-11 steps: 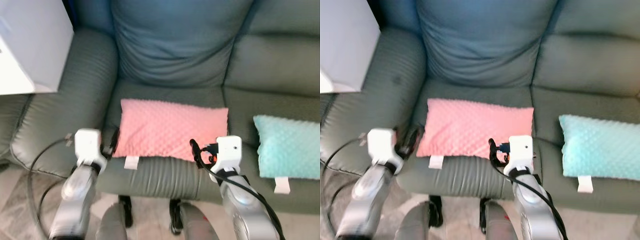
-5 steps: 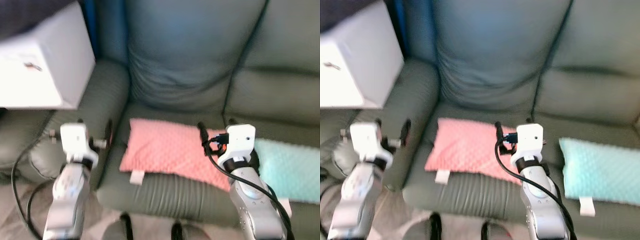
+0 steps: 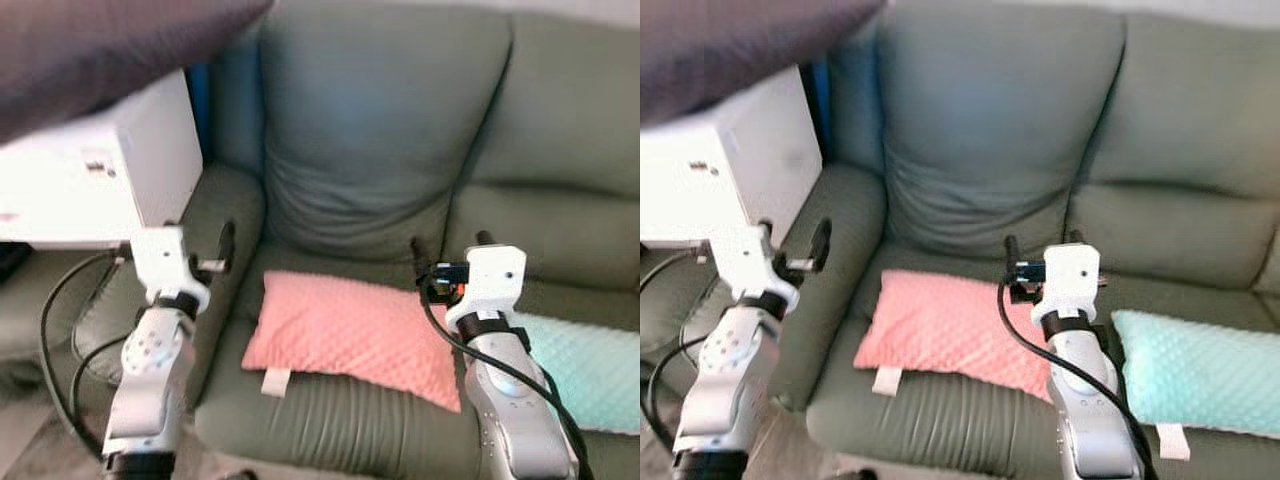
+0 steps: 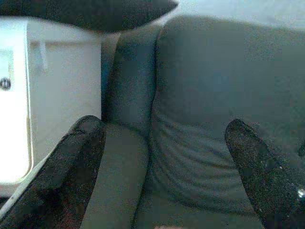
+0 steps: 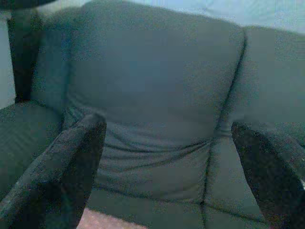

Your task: Move the pillow to the sofa

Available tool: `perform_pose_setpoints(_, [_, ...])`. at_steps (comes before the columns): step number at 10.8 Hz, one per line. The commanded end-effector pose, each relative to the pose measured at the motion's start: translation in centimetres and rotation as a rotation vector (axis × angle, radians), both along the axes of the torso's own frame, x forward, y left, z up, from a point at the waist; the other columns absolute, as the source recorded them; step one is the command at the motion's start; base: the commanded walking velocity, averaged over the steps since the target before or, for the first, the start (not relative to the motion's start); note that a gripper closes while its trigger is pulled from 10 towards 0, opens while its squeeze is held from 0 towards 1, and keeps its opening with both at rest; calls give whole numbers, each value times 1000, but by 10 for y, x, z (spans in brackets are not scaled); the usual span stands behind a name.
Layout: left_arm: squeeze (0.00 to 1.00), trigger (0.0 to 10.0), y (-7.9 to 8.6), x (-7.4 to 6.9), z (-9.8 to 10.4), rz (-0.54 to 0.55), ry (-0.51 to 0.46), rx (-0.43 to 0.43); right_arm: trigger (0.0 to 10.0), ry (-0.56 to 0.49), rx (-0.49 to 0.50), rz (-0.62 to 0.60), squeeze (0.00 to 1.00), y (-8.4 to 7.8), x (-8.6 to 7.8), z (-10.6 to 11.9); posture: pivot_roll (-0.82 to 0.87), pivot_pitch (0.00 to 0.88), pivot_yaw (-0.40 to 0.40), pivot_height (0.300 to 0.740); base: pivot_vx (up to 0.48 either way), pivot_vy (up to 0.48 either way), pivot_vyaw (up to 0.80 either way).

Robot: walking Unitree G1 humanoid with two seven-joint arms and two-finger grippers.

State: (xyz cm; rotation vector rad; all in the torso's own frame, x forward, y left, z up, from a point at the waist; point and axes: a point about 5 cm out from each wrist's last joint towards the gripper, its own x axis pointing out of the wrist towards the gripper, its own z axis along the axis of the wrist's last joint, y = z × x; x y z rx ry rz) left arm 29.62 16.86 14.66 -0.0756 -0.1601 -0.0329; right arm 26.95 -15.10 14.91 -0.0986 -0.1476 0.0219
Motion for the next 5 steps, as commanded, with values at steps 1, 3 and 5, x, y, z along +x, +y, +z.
perform_pose_setpoints(1, [1000,10000,-1,2,2,11,-10,4,10000,-44,8,-26,0,-5,1,10,-101,0,-21,740,0,0,0])
perform_pose_setpoints(3, [1000,10000,1,4,1,49,3,30,10000,-50,13,-34,0,-4,2,11,-101,0,-21,740,0,0,0])
perform_pose_setpoints(5, [1000,10000,0,5,2,54,2,35,10000,-57,29,-36,0,-3,3,13,-98,0,-22,740,0,0,0])
